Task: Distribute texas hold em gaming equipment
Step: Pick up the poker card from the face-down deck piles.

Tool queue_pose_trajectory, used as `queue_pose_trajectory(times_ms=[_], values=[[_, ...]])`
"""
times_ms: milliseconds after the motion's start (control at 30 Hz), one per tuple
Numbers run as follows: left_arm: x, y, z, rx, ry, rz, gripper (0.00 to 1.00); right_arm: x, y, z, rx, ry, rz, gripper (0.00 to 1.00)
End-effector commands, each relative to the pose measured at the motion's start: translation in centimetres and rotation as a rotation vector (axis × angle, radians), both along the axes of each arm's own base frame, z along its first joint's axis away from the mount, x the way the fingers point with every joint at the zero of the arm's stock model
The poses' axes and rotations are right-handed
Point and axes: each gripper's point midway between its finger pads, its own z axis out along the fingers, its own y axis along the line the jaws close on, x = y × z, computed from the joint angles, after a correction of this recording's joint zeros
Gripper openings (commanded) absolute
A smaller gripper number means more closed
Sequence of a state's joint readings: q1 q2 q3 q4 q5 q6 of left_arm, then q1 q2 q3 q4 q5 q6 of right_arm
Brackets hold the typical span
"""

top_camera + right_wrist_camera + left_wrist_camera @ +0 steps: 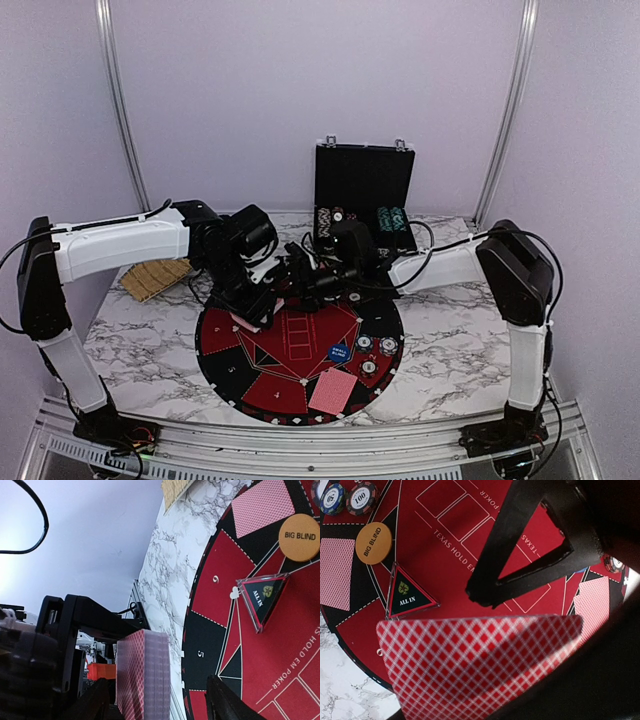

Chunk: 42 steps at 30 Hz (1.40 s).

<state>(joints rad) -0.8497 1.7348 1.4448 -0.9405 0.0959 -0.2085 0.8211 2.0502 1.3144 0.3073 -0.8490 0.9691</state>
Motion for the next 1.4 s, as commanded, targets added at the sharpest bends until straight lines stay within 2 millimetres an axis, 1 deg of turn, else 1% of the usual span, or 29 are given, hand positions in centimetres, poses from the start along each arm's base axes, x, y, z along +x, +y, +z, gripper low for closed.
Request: queue_pose_trajectory(times_ms=[0, 100, 233, 433, 767, 967, 1367], values=[[0.2, -0.4, 1.3, -0.028, -0.02, -0.012, 0.41, -0.3, 1.5, 0.6, 0.03, -0.018, 0.026, 0.63], [0.2, -0.3, 1.4, -0.027, -0.022, -0.012, 0.41, -0.2, 1.4, 0.1, 0.021, -0.017, 0.024, 0.58], [0.1, -0.3, 1.4, -0.027, -0.022, -0.011, 0.41, 0.0, 1.2, -0.5, -0.006, -0.027, 0.012, 0.53], [0.1, -0.1, 1.4, -0.025, -0.023, -0.009, 0.41, 0.9, 0.3, -0.7, -0.029, -0.041, -0.019, 0.47], [0.0, 0.0, 1.2, -0.022, -0.02, -0.009, 0.41, 1.9, -1.0, -0.6, -0.042, -0.056, -0.049, 0.45], [0.0, 0.0, 1.1, -0.017, -0.017, -0.011, 0.41, 2.2, -1.5, 0.0, -0.037, -0.067, -0.06, 0.44], [0.0, 0.2, 0.6, -0.004, -0.014, -0.01, 0.41, 2.6, -2.4, 2.2, -0.01, -0.098, -0.082, 0.38]])
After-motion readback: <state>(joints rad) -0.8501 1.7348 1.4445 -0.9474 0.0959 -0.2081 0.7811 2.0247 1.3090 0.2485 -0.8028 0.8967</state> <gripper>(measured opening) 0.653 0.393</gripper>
